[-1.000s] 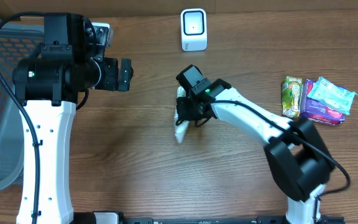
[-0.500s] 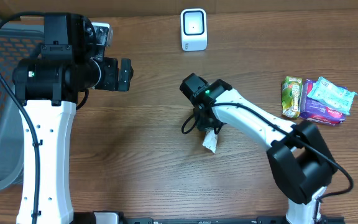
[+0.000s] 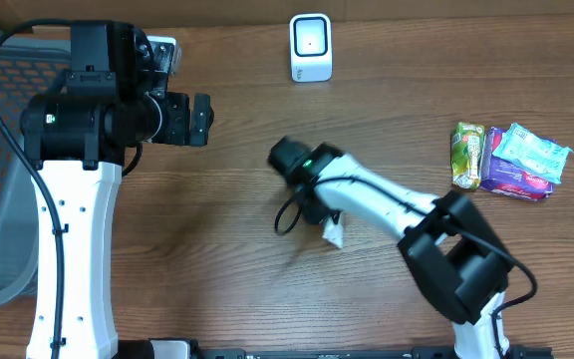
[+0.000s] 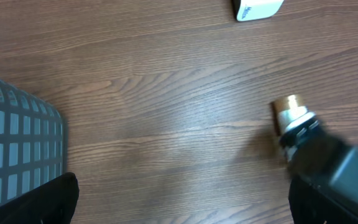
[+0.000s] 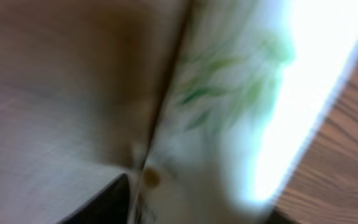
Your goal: Scan the item barcode
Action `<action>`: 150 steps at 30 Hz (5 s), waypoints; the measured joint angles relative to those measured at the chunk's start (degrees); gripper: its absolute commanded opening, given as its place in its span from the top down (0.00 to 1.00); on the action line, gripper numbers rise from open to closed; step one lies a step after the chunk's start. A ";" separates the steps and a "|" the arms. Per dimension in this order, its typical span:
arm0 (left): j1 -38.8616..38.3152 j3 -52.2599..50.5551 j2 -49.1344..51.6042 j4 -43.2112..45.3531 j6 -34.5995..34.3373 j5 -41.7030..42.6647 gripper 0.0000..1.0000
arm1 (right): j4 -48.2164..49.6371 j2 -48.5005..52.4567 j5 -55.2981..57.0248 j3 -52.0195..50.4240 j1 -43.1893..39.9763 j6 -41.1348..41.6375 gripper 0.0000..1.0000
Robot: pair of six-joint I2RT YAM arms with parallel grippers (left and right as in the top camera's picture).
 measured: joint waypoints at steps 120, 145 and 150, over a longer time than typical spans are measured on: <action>0.00 0.00 0.00 0.00 0.00 0.00 0.00 | 0.04 2.29 3.96 2.86 6.25 -1.53 0.55; 0.00 0.00 0.00 -0.02 0.00 0.00 0.00 | -2.89 2.29 -9.38 2.86 -25.38 -3.13 0.73; 0.00 0.00 0.00 -0.02 0.00 0.00 0.00 | -2.64 2.29 -17.81 2.89 -27.98 -3.15 0.68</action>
